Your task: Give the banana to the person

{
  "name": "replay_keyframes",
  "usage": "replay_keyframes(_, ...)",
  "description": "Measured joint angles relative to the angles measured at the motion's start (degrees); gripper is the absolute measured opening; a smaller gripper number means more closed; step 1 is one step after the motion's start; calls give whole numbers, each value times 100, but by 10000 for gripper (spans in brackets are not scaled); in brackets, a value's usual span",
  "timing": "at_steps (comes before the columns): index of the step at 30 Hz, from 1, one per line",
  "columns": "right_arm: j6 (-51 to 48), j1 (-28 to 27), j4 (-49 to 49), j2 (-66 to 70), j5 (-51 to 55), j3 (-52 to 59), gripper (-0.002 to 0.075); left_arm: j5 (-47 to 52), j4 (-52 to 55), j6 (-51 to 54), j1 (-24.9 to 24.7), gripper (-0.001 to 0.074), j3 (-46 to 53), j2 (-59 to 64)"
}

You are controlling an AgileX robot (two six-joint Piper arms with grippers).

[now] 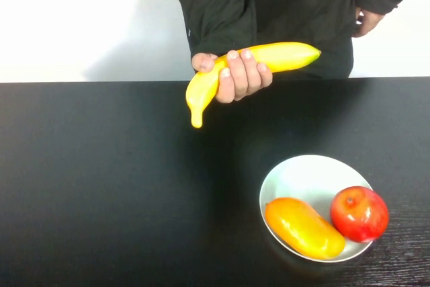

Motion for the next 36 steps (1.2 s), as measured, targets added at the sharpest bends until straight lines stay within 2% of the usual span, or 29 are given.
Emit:
replay_keyframes(2, 0, -588, 11, -615, -191, 682, -7, 0, 0, 0, 0, -4, 0, 0)
replay_keyframes(3, 74, -140, -15, -181, 650, 316, -7, 0, 0, 0, 0, -4, 0, 0)
replay_keyframes(7, 50, -913, -169, -1279, 341, 1479, -8, 0, 0, 0, 0, -4, 0, 0)
replay_keyframes(11, 128, -1226, -298, -2207, -45, 2245, -7, 0, 0, 0, 0, -4, 0, 0)
replay_keyframes(15, 231, -1281, -320, -2887, -954, 3019, -7, 0, 0, 0, 0, -4, 0, 0)
replay_keyframes(20, 538, -1290, -251, -3461, -1012, 3183, -7, 0, 0, 0, 0, -4, 0, 0)
replay_keyframes(31, 596, -1233, -127, -3671, 193, 3217, -7, 0, 0, 0, 0, -4, 0, -3)
replay_keyframes(36, 596, -1233, -63, -3671, 290, 3217, -7, 0, 0, 0, 0, -4, 0, -12)
